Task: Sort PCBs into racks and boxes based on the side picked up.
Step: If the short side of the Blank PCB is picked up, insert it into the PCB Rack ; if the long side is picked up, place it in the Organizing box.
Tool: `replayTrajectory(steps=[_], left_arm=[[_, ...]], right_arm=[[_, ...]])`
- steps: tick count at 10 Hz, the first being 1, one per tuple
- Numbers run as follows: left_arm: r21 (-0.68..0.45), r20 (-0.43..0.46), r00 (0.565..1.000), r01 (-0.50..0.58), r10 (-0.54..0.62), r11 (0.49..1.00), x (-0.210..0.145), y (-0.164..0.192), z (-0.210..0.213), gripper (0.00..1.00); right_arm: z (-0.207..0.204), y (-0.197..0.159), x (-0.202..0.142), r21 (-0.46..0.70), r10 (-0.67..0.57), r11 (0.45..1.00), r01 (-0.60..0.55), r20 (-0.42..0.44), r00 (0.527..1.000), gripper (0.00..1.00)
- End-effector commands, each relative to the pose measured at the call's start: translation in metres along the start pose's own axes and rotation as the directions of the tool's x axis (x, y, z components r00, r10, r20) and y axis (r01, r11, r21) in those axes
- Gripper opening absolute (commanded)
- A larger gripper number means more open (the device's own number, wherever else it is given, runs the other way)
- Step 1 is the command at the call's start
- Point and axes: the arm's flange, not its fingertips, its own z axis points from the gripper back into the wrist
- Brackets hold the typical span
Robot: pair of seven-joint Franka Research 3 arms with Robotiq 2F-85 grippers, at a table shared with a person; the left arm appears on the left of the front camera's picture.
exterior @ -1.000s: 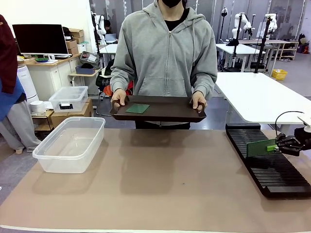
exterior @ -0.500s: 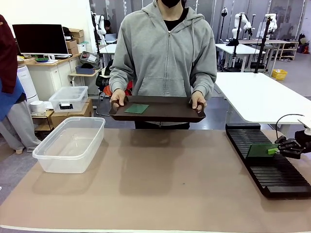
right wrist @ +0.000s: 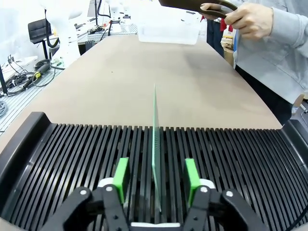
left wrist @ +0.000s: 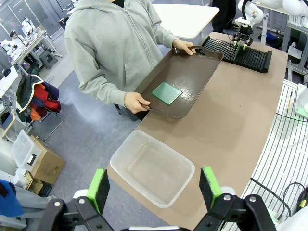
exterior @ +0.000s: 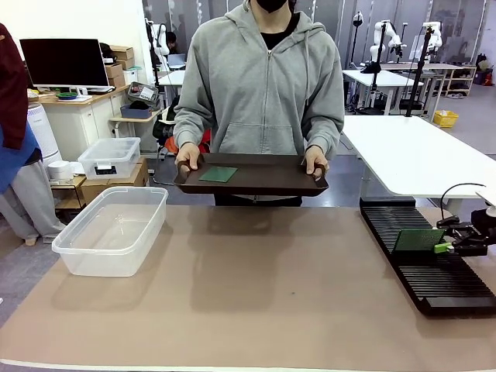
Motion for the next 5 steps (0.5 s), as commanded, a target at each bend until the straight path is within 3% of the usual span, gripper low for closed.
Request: replayTrajectory(steps=[1,2,5], left_arm=[[-0.011,0.010,1.000,0.010,-0.010,1.000,-0.001,-0.001,-0.002,1.00],[-0.011,0.010,1.000,0.010,-0.010,1.000,-0.001,-0.001,-0.002,1.00],[-0.011,0.010,1.000,0.010,-0.010,1.000,-0.001,-0.001,-0.002,1.00]], right_arm=[[0.005,-0.001,0.010,-0.014,0.024,1.000,-0.024,0.001,1.000,0.87],[0.009,-0.003,0.015,-0.021,0.041,0.999,-0.041,-0.003,0.999,1.00],[0.029,-0.004,0.043,-0.041,0.100,0.994,-0.101,-0.036,0.994,1.00]])
